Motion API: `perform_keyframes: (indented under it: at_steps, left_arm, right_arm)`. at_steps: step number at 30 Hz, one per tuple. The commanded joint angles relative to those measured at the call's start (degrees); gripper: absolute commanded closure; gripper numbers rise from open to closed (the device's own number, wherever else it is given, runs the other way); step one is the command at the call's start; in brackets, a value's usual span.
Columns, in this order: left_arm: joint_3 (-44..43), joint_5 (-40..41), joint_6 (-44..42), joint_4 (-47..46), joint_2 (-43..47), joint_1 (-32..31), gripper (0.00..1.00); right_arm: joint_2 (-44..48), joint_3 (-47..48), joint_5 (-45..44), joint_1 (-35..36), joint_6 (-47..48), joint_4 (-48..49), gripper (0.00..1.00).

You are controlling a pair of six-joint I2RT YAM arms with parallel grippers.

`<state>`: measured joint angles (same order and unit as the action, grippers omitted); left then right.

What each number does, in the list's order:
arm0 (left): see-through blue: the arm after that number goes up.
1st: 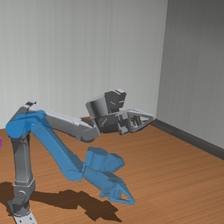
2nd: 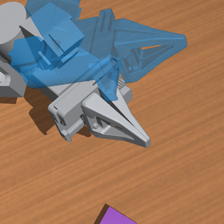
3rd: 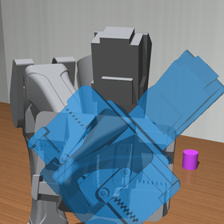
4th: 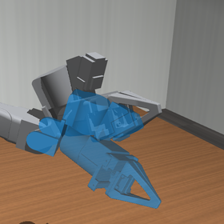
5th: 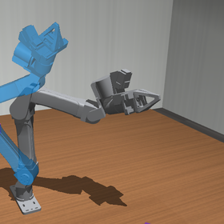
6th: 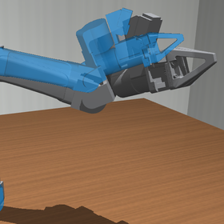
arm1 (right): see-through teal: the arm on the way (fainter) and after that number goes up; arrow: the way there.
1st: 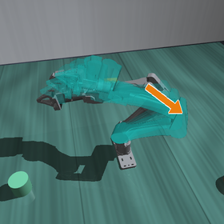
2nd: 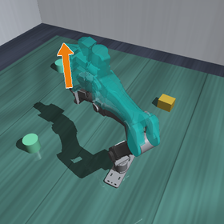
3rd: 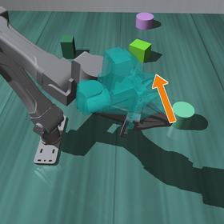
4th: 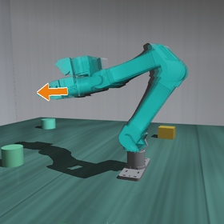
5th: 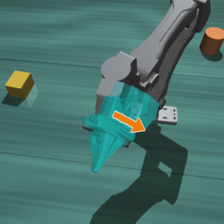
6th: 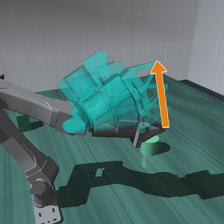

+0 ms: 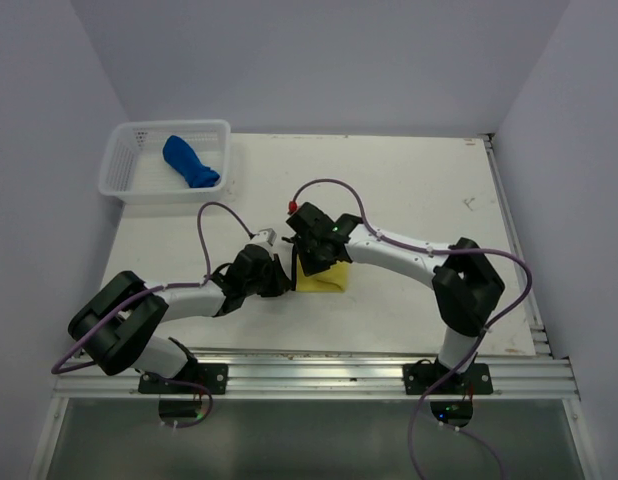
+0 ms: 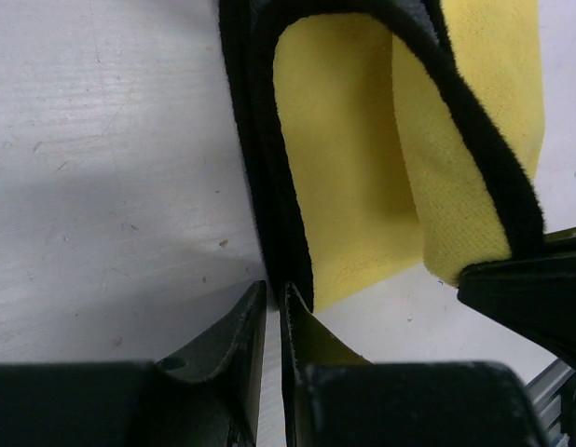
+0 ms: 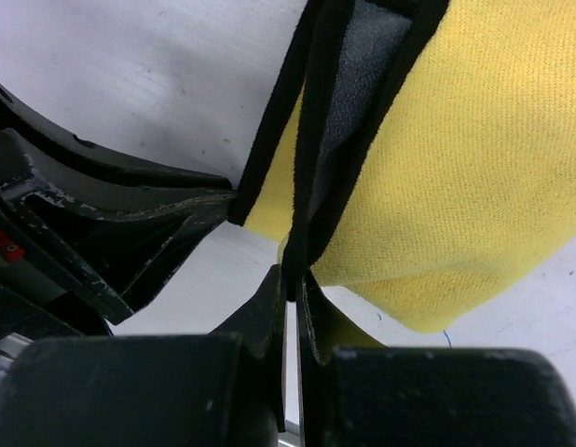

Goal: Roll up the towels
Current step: Fold the towel

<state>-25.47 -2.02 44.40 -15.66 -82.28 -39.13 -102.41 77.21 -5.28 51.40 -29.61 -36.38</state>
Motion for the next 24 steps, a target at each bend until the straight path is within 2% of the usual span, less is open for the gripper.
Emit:
perform_keyframes:
  at_steps: [1, 22, 24]
  left_arm:
    - [1.04, -0.53, 0.33, -0.16, 0.10, -0.06, 0.84]
    - [1.39, -0.70, -0.28, 0.02, 0.10, -0.15, 0.84]
    - [1.48, -0.61, -0.46, 0.19, 0.19, -0.15, 0.84]
  right_arm:
    - [-1.21, 2.24, 2.11, 0.46, -0.89, 1.40, 1.00]
    - [-6.13, 3.48, 2.12, 2.66, -1.16, 2.10, 1.00]
    - [-6.75, 3.21, 2.03, 2.74, -1.24, 2.45, 0.96]
